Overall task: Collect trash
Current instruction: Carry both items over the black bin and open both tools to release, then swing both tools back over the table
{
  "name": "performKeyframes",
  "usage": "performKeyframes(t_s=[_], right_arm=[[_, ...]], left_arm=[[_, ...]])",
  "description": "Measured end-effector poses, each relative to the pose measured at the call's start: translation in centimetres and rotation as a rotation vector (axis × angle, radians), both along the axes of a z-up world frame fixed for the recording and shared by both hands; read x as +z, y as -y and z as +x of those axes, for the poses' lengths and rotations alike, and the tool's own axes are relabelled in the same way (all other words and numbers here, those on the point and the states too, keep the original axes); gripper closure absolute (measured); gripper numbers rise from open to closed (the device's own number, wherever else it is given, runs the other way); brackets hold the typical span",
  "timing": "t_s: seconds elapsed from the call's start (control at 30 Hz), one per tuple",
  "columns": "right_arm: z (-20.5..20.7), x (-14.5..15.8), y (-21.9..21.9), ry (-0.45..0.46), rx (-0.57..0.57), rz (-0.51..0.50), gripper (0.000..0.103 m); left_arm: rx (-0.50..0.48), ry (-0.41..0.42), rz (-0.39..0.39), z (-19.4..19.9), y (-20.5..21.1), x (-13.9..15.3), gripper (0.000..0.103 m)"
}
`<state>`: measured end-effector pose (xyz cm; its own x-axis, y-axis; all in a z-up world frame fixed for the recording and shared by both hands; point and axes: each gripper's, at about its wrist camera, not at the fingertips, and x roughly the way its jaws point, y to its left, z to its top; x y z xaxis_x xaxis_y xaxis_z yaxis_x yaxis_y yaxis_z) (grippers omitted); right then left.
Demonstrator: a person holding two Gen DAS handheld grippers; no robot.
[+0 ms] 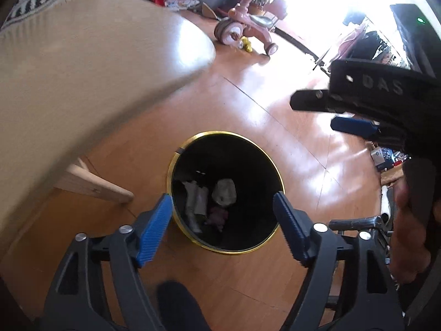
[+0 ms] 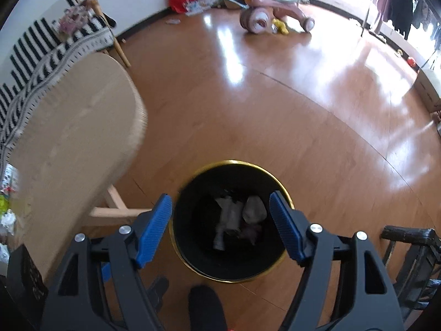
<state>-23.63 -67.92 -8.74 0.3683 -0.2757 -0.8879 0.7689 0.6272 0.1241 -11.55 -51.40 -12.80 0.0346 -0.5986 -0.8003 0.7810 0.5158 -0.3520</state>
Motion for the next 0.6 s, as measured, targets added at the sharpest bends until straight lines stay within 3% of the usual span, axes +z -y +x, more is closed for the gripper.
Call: performKeyframes(t_s=[0.03, 0.17, 0.33, 0.5, 0.6], right_arm=[[0.4, 0.4, -0.5, 0.017, 0.006, -0.006, 0.031], [3.9, 3.2, -5.2, 0.095, 0.122, -0.048, 0.028], [10.0, 6.3, -14.1, 0.15, 0.328, -0.122, 0.023], [15.6, 7.8, -23.0, 0.225, 0.511, -0.087, 0.023], [18.9, 8.5, -29.2, 0.28, 0.616, -0.032, 0.023]], left_arm=[[-0.001, 0.021, -0.002, 0.2, -1.0, 0.8, 0.017], [0.002, 0.166, 0.014, 1.9, -7.0, 4.7, 0.011], [0.098, 0.328, 0.033, 5.6, -17.9, 9.6, 0.008], [0.321, 0.45, 0.079, 9.9, -31.4, 12.3, 0.008], [0.482, 0.461, 0.096, 12.5, -39.3, 12.9, 0.008]])
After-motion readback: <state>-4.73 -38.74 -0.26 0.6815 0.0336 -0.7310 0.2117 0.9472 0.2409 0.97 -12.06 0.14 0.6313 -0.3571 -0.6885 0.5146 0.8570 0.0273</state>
